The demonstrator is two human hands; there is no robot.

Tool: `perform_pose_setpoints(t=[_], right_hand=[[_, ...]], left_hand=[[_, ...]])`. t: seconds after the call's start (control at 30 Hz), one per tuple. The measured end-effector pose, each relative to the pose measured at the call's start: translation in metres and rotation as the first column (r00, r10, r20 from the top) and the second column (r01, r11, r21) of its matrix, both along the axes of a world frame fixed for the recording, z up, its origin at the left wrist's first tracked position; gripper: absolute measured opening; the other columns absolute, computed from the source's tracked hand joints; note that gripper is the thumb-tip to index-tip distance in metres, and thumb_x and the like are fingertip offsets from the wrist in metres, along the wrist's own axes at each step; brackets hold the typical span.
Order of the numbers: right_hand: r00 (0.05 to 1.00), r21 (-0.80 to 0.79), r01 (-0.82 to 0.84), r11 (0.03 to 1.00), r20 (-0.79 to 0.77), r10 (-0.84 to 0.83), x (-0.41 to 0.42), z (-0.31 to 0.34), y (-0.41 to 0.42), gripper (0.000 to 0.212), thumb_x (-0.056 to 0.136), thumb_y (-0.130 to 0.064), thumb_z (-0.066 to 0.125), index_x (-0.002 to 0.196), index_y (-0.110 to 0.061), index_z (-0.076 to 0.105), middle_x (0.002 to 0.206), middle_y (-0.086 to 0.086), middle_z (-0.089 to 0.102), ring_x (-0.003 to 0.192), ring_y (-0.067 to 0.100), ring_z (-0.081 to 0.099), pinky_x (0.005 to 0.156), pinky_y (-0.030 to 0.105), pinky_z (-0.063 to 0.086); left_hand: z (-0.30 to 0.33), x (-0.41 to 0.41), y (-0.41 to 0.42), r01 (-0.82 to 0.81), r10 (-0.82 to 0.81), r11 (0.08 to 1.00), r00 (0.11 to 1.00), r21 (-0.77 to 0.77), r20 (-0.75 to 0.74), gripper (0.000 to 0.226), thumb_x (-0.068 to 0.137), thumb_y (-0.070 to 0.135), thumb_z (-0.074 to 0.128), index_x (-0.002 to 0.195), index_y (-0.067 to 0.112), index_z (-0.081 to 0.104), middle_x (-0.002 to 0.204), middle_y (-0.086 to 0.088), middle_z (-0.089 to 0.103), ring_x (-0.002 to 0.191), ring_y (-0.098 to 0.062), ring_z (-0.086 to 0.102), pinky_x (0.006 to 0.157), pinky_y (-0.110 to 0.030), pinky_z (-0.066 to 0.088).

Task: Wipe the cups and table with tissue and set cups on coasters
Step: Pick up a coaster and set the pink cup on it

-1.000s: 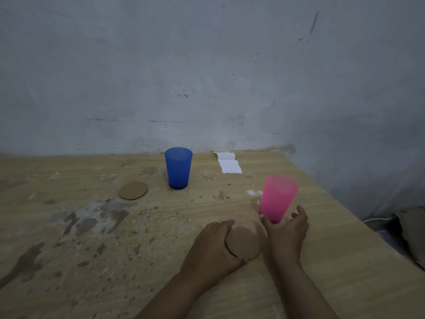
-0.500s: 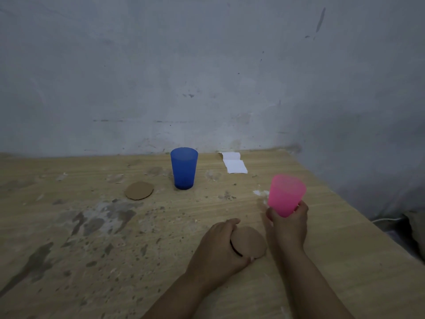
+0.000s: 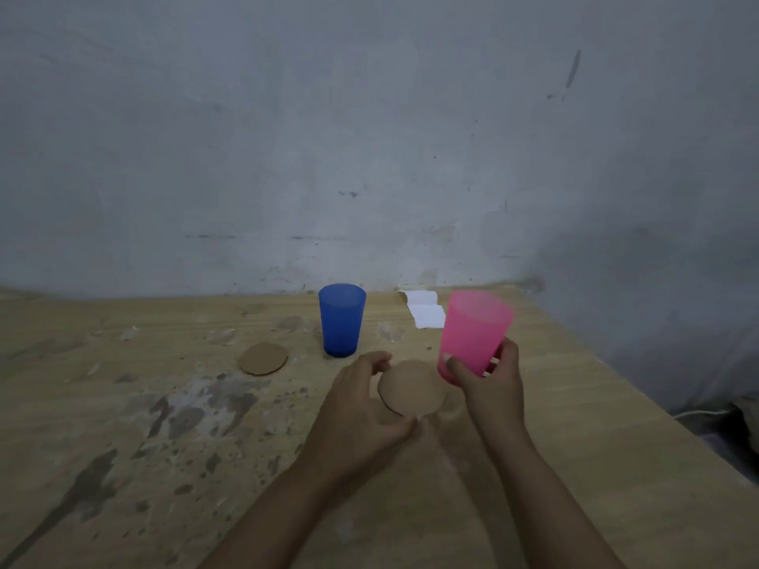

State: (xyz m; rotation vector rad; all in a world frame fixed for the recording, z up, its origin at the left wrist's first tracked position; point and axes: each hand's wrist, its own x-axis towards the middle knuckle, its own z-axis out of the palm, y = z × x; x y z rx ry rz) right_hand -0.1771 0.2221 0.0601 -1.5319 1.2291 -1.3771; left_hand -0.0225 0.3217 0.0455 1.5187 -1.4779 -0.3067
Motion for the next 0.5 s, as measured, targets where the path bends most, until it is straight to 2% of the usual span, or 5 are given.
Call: perform_pose_setpoints(t=[0.1,0.17,0.23,0.37,0.5], right_hand=[[0.998,-0.021,-0.050,0.999,0.022,0.050,0.023,0.014,-0.004,0.061,0.072,-0.018,0.076,0.123,-0.020,0.042,0.107,-0.003,0.055,0.085,-0.003,0.053,0.058,0.017,0.041],[0.996,-0.037,-0.075,0.997,0.040,0.076,0.040,0.021,-0.010,0.060,0.072,-0.019,0.075,0.122,-0.021,0.042,0.107,-0.005,0.056,0.086,-0.004,0.054,0.058,0.016,0.041],[0.994,-0.056,-0.093,0.994,0.053,0.096,0.056,0.031,-0.019,0.060,0.072,-0.019,0.075,0.122,-0.022,0.043,0.105,-0.008,0.056,0.087,-0.004,0.054,0.057,0.015,0.041],[0.989,-0.081,-0.121,0.989,0.077,0.128,0.089,0.053,-0.048,0.055,0.073,-0.020,0.073,0.116,-0.031,0.041,0.098,-0.022,0.053,0.084,-0.005,0.055,0.056,0.012,0.041],[0.986,-0.096,-0.132,0.987,0.090,0.141,0.117,0.070,-0.087,0.055,0.075,-0.020,0.072,0.120,-0.027,0.041,0.101,-0.015,0.054,0.086,-0.003,0.055,0.060,0.016,0.043]], left_hand=[[0.021,0.029,-0.003,-0.043,0.040,0.998,0.998,-0.055,-0.056,0.065,0.058,0.050,0.070,0.116,0.046,0.042,0.116,0.028,0.049,0.109,0.013,0.044,0.079,-0.006,0.038],[0.035,0.052,-0.008,-0.080,0.073,0.992,0.995,-0.102,-0.072,0.063,0.058,0.050,0.071,0.115,0.047,0.043,0.114,0.028,0.051,0.107,0.015,0.044,0.079,-0.001,0.037],[0.049,0.076,-0.019,-0.107,0.101,0.984,0.994,-0.143,-0.047,0.066,0.063,0.047,0.076,0.120,0.037,0.044,0.115,0.024,0.051,0.107,0.013,0.046,0.080,0.003,0.032],[0.073,0.126,-0.050,-0.152,0.143,0.974,0.988,-0.169,-0.061,0.064,0.070,0.039,0.078,0.123,0.032,0.042,0.113,0.020,0.052,0.106,0.009,0.048,0.077,-0.001,0.036],[0.081,0.166,-0.084,-0.175,0.161,0.972,0.982,-0.156,-0.099,0.064,0.070,0.034,0.080,0.122,0.032,0.042,0.114,0.015,0.054,0.104,0.002,0.051,0.079,-0.009,0.037]])
